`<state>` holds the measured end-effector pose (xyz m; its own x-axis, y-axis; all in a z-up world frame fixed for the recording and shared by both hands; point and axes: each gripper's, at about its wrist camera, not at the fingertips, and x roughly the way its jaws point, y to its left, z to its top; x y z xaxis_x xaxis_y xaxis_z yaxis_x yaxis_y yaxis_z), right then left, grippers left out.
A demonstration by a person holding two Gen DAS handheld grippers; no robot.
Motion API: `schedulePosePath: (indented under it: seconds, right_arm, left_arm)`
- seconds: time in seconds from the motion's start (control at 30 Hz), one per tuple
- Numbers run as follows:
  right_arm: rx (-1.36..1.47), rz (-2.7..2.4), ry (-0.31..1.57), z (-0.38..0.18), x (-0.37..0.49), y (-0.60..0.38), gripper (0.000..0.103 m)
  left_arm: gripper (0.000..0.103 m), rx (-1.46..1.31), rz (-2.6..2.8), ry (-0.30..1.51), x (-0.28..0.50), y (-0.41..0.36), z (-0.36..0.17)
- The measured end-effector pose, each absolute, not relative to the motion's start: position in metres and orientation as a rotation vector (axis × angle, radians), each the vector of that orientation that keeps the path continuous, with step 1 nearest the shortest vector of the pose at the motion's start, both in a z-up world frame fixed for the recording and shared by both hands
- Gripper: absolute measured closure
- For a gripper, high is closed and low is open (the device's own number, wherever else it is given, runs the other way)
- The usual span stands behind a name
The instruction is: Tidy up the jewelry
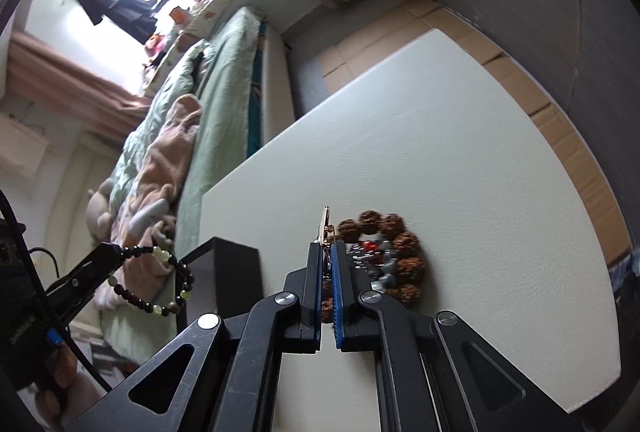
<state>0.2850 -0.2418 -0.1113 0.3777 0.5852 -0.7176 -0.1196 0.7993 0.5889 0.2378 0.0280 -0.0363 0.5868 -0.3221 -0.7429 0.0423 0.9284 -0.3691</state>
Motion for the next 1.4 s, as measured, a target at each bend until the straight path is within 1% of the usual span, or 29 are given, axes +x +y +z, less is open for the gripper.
schedulePosePath:
  seconds: [0.23,0.33,0.5,0.53,0.6,0.67,0.7,0.73,0.93,1.4]
  right_arm:
    - [0.441,0.512,1.100,-0.107,0.280,-0.227,0.097]
    - [0.434,0.523,1.100,-0.106,0.278,-0.223,0.097]
    - [0.422,0.532,1.104,-0.105,0.276,-0.219,0.097]
    - [0.421,0.536,1.103,-0.105,0.276,-0.219,0.097]
    - [0.423,0.551,1.098,-0.103,0.274,-0.217,0.097]
    - [0.426,0.577,1.082,-0.098,0.273,-0.215,0.097]
    - [0.426,0.589,1.074,-0.096,0.272,-0.214,0.097]
    - [0.424,0.604,1.063,-0.093,0.270,-0.212,0.097]
    - [0.412,0.674,1.032,-0.082,0.264,-0.193,0.097]
    - [0.342,0.773,1.056,-0.082,0.255,-0.128,0.097]
  left_arm:
    - [0.095,-0.359,-0.172,0.942,0.227,0.052,-0.048]
    - [0.095,-0.367,-0.153,0.982,0.228,0.058,-0.061]
    - [0.094,-0.451,-0.108,1.104,0.229,0.074,-0.098]
    - [0.092,-0.442,-0.093,1.112,0.228,0.075,-0.102]
    - [0.076,-0.425,-0.070,1.111,0.224,0.077,-0.105]
    - [0.032,-0.431,-0.061,1.091,0.218,0.081,-0.104]
    - [0.026,-0.438,-0.056,1.070,0.215,0.084,-0.102]
    - [0.024,-0.440,-0.049,1.056,0.214,0.086,-0.100]
    - [0.024,-0.446,-0.029,1.045,0.207,0.099,-0.098]
    - [0.024,-0.459,0.005,0.990,0.188,0.122,-0.094]
